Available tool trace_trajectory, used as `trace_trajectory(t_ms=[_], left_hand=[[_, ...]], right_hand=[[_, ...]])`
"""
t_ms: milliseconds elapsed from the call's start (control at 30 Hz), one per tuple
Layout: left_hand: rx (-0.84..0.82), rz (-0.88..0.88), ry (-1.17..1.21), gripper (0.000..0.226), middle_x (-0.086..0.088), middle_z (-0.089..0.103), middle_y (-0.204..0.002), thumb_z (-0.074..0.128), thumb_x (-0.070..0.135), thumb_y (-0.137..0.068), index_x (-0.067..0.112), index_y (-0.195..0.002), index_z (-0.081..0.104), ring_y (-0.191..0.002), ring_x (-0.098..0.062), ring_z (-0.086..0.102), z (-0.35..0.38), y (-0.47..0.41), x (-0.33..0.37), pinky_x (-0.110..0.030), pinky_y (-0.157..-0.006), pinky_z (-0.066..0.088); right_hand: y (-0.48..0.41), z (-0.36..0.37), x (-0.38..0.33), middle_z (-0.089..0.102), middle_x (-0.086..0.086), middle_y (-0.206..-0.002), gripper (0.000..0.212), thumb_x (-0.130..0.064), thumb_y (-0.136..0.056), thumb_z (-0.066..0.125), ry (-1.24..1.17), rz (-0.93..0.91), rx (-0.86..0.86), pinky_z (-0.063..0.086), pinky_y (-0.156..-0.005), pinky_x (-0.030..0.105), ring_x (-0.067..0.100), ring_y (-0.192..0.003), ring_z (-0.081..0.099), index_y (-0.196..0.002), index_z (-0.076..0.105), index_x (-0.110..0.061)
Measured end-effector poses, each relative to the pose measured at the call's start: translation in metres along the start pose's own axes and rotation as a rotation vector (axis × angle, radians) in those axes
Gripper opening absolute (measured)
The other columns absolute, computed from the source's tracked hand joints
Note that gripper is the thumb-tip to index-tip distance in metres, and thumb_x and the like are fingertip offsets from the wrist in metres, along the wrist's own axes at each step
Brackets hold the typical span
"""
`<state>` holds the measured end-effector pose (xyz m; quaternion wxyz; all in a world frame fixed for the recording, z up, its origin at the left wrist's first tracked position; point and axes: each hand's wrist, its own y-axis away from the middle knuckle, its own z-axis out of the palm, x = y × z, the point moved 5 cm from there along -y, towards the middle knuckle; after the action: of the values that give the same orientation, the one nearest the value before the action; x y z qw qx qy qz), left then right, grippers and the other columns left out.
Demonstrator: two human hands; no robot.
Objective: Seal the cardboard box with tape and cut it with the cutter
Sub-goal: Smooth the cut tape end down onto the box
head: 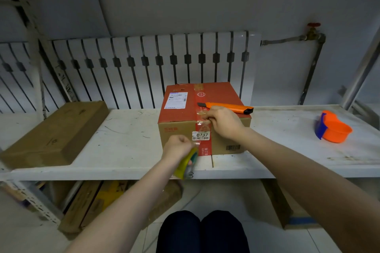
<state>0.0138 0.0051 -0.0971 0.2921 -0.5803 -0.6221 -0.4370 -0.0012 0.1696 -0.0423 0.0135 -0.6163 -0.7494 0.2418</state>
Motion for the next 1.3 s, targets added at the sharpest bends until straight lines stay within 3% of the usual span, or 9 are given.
trace_trajectory(t_ms=[133, 200, 367, 467, 600, 800, 967, 1167, 1300], left_hand=[[0.143, 0.183, -0.092, 0.007, 0.009, 0.061, -0.071, 0.064, 0.029, -0.085, 0.023, -0.081, 0.064, -0.050, -0.022, 0.066, -0.033, 0.008, 0.052, -0.040, -0.064, 0.062], [0.239, 0.343, -0.197, 0.006, 0.013, 0.060, -0.076, 0.062, 0.033, -0.087, 0.027, -0.087, 0.062, -0.055, -0.021, 0.069, -0.045, 0.015, 0.079, -0.038, -0.065, 0.061], [0.468, 0.592, -0.581, 0.021, 0.004, 0.067, -0.112, 0.057, 0.033, -0.091, 0.027, -0.111, 0.061, -0.098, -0.020, 0.063, -0.052, 0.006, 0.109, -0.026, -0.064, 0.045], [0.447, 0.602, -0.711, 0.021, -0.001, 0.068, -0.111, 0.056, 0.027, -0.092, 0.023, -0.112, 0.060, -0.099, -0.024, 0.063, -0.046, -0.014, 0.106, -0.031, -0.067, 0.046], [0.393, 0.626, -0.842, 0.020, -0.005, 0.069, -0.107, 0.053, 0.020, -0.092, 0.021, -0.111, 0.060, -0.100, -0.028, 0.062, -0.038, -0.037, 0.102, -0.039, -0.088, 0.043], [0.332, 0.685, -0.922, 0.020, -0.004, 0.070, -0.108, 0.051, 0.017, -0.091, 0.020, -0.107, 0.063, -0.106, -0.026, 0.061, -0.036, -0.062, 0.095, -0.042, -0.109, 0.025], [0.301, 0.710, -0.932, 0.026, -0.003, 0.064, -0.123, 0.050, 0.022, -0.094, 0.023, -0.117, 0.060, -0.116, -0.025, 0.057, -0.042, -0.068, 0.087, -0.044, -0.112, 0.022], [0.286, 0.694, -0.991, 0.043, -0.003, 0.056, -0.137, 0.047, 0.026, -0.096, 0.028, -0.138, 0.043, -0.128, -0.023, 0.049, -0.044, -0.072, 0.076, -0.042, -0.116, 0.020], [0.270, 0.652, -0.983, 0.069, -0.006, 0.052, -0.139, 0.051, 0.024, -0.094, 0.026, -0.151, 0.011, -0.128, -0.027, 0.049, -0.044, -0.072, 0.073, -0.044, -0.115, 0.024]], right_hand=[[0.006, -0.003, 0.004, 0.063, 0.001, -0.120, 0.033, -0.008, -0.093, 0.046, -0.104, 0.084, -0.016, 0.052, -0.088, 0.040, 0.020, -0.108, 0.059, -0.118, 0.063, -0.020], [0.014, -0.008, 0.006, 0.065, -0.002, -0.116, 0.029, -0.008, -0.093, 0.046, -0.186, 0.145, 0.113, 0.054, -0.084, 0.038, 0.017, -0.103, 0.061, -0.113, 0.063, -0.021], [0.036, 0.003, 0.023, 0.067, -0.001, -0.096, 0.021, -0.002, -0.089, 0.049, -0.511, 0.427, 0.293, 0.053, -0.082, 0.035, 0.013, -0.087, 0.061, -0.093, 0.064, -0.017], [0.047, 0.019, 0.032, 0.065, 0.003, -0.106, 0.020, -0.005, -0.090, 0.049, -0.585, 0.585, 0.235, 0.047, -0.083, 0.027, 0.013, -0.091, 0.057, -0.100, 0.065, -0.012], [0.049, 0.031, 0.032, 0.065, 0.005, -0.112, 0.021, -0.007, -0.091, 0.051, -0.643, 0.637, 0.228, 0.042, -0.082, 0.023, 0.019, -0.104, 0.059, -0.107, 0.065, -0.010], [0.048, 0.044, 0.022, 0.065, 0.004, -0.101, 0.020, -0.003, -0.087, 0.056, -0.735, 0.646, 0.223, 0.048, -0.084, 0.023, 0.015, -0.094, 0.060, -0.106, 0.062, -0.008], [0.049, 0.051, 0.019, 0.062, -0.002, -0.093, 0.022, -0.007, -0.084, 0.066, -0.784, 0.630, 0.244, 0.050, -0.080, 0.022, 0.012, -0.087, 0.060, -0.104, 0.060, -0.011], [0.045, 0.057, 0.011, 0.062, -0.004, -0.089, 0.019, -0.013, -0.082, 0.069, -0.792, 0.595, 0.228, 0.055, -0.079, 0.028, 0.013, -0.086, 0.061, -0.100, 0.063, -0.014], [0.045, 0.057, 0.009, 0.062, -0.005, -0.083, 0.012, -0.016, -0.082, 0.070, -0.795, 0.602, 0.261, 0.053, -0.077, 0.026, 0.012, -0.082, 0.060, -0.092, 0.062, -0.015]])
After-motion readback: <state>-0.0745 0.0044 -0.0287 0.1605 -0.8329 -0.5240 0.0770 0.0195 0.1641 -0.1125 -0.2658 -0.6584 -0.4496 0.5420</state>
